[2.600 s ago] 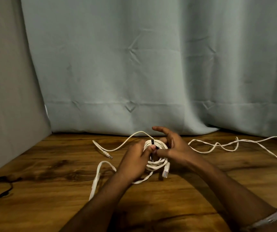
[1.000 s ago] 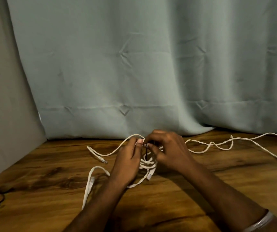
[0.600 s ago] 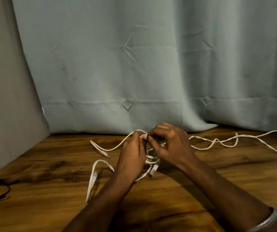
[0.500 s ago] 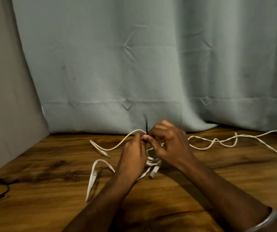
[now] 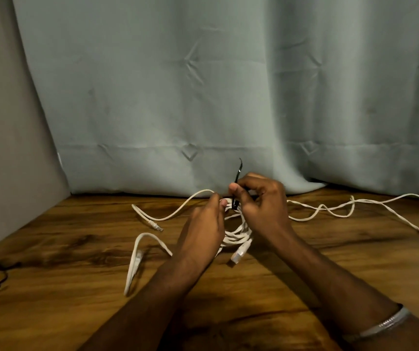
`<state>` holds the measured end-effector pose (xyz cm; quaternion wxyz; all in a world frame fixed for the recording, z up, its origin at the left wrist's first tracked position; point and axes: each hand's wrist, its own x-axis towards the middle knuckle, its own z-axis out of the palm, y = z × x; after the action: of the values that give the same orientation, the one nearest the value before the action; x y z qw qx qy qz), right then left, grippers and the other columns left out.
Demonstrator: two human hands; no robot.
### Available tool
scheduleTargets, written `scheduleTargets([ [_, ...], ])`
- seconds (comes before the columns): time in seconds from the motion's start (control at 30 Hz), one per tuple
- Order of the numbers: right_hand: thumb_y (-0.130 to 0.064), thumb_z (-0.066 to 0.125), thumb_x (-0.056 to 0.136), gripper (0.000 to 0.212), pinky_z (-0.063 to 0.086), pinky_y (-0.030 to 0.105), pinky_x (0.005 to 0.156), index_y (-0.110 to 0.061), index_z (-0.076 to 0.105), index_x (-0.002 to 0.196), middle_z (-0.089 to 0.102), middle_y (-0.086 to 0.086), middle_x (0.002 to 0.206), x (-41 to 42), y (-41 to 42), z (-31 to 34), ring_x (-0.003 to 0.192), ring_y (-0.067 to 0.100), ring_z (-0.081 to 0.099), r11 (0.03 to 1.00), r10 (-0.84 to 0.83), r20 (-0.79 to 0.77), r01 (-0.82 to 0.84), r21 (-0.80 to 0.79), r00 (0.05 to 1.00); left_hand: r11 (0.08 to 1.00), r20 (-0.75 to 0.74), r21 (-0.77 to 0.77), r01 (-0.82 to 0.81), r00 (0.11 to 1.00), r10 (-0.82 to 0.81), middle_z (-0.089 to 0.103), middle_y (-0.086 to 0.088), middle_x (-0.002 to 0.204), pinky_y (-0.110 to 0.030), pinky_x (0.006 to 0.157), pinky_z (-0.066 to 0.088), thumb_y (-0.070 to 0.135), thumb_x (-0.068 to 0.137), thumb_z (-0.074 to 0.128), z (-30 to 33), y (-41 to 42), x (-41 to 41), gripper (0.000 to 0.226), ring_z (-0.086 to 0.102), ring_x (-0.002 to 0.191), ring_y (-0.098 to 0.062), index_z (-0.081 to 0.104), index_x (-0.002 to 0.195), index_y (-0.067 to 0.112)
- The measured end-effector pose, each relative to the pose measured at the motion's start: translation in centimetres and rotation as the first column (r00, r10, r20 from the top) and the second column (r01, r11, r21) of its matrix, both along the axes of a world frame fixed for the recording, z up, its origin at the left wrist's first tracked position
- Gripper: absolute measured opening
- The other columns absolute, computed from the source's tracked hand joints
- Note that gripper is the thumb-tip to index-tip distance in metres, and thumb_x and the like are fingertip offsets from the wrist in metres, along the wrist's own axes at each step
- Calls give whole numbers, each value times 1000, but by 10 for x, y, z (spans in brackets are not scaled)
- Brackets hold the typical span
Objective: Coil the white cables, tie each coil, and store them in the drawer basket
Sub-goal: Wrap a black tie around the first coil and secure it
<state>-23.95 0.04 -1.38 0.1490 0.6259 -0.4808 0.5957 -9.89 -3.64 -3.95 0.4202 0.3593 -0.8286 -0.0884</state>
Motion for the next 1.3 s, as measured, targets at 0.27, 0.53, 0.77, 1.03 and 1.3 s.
scheduleTargets([
  [0.27,-13,72,96,23,59,35,69,-18,77,74,76,0,70,3,3,1,70,19,73,978,88,398,-155,140,913,1000,18,5,-9,1000,9,61,-1,77,-37,59,43,46,106,23,-2,1,-3,30,59,69,-18,45,103,26],
  [0.53,-15,72,95,26,55,34,66,-9,78,71,75,9,66,1,-1,2,62,18,68,906,130,585,-336,258,801,995,-36,-4,101,994,-101,70,7,97,-44,74,54,67,93,35,-11,-3,7,41,66,91,-18,49,111,33],
  [0.77,-13,73,94,20,57,39,73,3,78,83,75,26,82,1,0,7,69,30,69,826,174,716,-496,268,676,968,-60,-244,50,996,-67,73,11,93,-40,78,51,46,99,54,-4,3,13,23,67,85,-10,56,119,34],
  [1.03,-13,73,90,33,62,39,81,13,71,111,73,29,106,-4,4,11,91,36,71,653,182,878,-722,228,442,926,-150,-377,21,985,-83,73,16,100,-32,78,42,39,99,59,0,12,15,20,60,88,0,63,116,29],
  [1.3,-24,81,72,50,52,55,102,9,73,109,72,31,112,-1,2,9,97,39,69,656,193,896,-732,185,399,942,-231,-332,44,965,-127,71,20,98,-22,75,40,34,97,63,1,17,14,18,47,90,19,64,115,33],
])
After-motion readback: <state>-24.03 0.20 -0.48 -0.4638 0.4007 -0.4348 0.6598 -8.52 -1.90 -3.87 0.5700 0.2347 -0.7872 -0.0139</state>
